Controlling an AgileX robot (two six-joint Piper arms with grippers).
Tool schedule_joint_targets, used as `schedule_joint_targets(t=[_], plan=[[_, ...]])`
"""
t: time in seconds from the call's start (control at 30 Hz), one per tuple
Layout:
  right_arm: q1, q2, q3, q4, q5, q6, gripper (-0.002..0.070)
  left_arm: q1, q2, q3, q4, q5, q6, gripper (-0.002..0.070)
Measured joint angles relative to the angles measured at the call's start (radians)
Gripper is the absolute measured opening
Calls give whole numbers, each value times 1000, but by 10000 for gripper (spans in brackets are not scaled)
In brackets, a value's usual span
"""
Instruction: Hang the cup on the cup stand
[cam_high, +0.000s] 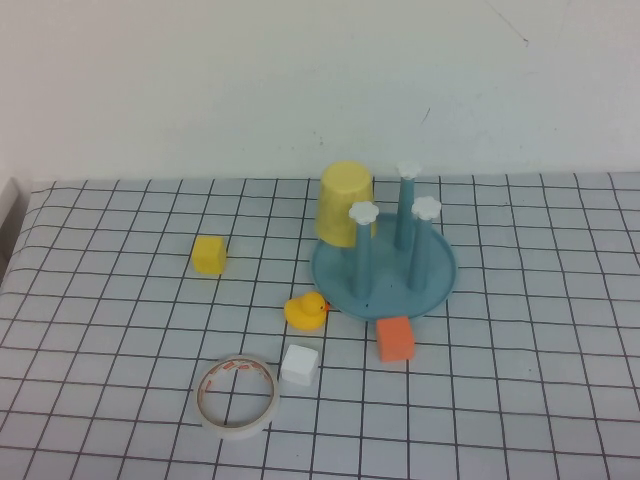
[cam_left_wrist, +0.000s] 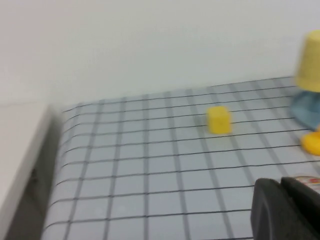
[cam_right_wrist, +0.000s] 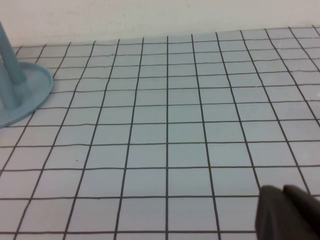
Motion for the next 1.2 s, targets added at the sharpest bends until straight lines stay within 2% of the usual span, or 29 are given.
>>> schedule_joint_targets(t=[0.13,0.27,0.4,0.57,0.67,0.8,0.9,1.0,1.2], plan=[[0,0,0,0,0,-2,0,128,0,53,-18,-63,19,-2],[0,0,0,0,0,-2,0,188,0,70,-20,-129,32,-2],[0,0,0,0,0,-2,0,183,0,70,-46,-140,94,-2],[0,0,0,0,2,-2,0,128,0,70,-150,-128,359,-2],[0,0,0,0,2,-2,0,116,0,70,-174,-82,413,-2],[0,0,0,0,2,-2,0,116,0,70,-181,-4,409,-2],[0,0,0,0,2,-2,0,116,0,70,-181,35,331,-2],[0,0,0,0,2,-2,0,116,0,70,-182,47,275,-2],[0,0,0,0,2,-2,0,116,0,68,-185,73,257,-2]])
